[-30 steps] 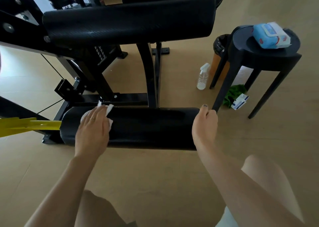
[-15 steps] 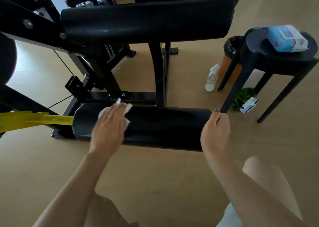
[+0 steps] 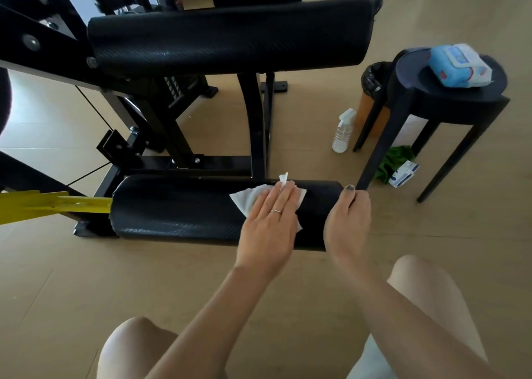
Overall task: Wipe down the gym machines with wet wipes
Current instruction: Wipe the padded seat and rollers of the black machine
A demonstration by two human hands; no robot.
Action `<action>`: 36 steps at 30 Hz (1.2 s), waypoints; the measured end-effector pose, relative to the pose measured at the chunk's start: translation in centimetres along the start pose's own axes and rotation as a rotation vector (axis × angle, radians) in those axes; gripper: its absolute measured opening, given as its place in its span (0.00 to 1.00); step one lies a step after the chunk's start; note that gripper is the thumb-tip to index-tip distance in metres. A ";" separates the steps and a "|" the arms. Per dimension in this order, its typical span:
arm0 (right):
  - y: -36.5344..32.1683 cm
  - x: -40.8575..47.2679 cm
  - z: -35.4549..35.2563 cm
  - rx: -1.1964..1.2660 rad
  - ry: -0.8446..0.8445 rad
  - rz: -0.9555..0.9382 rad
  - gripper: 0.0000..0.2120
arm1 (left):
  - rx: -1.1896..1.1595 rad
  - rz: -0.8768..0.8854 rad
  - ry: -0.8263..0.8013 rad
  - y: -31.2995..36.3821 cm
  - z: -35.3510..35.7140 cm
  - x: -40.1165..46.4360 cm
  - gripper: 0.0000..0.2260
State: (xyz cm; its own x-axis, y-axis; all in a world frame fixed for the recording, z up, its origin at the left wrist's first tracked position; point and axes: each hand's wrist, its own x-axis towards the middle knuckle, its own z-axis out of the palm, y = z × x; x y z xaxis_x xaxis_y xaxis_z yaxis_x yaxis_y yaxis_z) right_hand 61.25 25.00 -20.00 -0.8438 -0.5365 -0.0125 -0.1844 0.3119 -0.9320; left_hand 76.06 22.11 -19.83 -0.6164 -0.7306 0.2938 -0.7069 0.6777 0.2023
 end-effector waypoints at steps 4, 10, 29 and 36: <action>1.9 -1.4 -0.1 -0.053 0.022 -0.171 0.14 | 0.056 -0.093 -0.035 -5.2 -3.0 -1.0 0.23; 1.5 -1.4 -1.6 -0.060 -0.089 -0.142 0.14 | 0.023 -0.361 0.047 -6.6 -4.1 -0.8 0.21; -0.8 2.4 -0.2 0.275 -0.109 0.361 0.20 | 0.102 -0.034 -0.048 -1.3 -1.3 0.9 0.23; -0.7 2.4 -0.3 0.352 -0.131 0.455 0.22 | 0.115 -0.054 -0.117 5.6 0.0 3.4 0.26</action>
State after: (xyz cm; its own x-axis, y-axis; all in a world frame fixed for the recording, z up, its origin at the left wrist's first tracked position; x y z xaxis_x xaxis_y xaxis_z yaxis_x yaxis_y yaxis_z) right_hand 59.19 23.74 -19.29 -0.7258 -0.5087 -0.4630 0.3785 0.2666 -0.8864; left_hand 70.01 23.41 -17.75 -0.6081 -0.7747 0.1733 -0.7708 0.6284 0.1050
